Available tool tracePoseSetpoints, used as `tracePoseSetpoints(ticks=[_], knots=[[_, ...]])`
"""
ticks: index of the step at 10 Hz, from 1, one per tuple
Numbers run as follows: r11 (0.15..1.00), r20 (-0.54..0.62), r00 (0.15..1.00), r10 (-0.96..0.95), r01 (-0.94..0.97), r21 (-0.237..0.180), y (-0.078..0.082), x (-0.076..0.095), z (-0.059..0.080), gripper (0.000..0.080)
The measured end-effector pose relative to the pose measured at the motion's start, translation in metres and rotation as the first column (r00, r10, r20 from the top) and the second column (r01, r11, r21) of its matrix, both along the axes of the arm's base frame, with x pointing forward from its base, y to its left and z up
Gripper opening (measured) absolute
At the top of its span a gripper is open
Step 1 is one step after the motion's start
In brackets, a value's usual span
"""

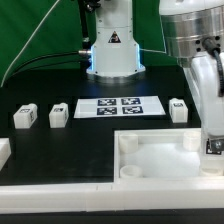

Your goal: Assemble one leg

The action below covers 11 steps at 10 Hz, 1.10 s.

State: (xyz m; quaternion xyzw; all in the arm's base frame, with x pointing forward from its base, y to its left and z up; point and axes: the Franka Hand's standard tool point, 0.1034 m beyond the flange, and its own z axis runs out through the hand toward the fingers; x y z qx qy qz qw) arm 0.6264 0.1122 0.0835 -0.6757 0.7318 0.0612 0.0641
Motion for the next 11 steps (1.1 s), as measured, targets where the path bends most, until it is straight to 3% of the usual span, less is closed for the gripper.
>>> tracePoseSetpoints(ticks=[1, 4, 9, 11], knots=[[0.998, 0.008, 0.998, 0.064, -0.064, -0.005, -0.0004, -0.0005, -0.0006, 0.0637], [0.915, 0.057, 0.913, 0.404, -0.404, -0.018, -0.0004, -0.0028, -0.0028, 0.0647], [0.600, 0.119, 0.590, 0.798, -0.797, -0.074, 0.0028, -0.0038, -0.0031, 0.0649], [0.391, 0.122, 0.378, 0.918, -0.913, -0.114, 0.0020, -0.0039, -0.0032, 0.0649]])
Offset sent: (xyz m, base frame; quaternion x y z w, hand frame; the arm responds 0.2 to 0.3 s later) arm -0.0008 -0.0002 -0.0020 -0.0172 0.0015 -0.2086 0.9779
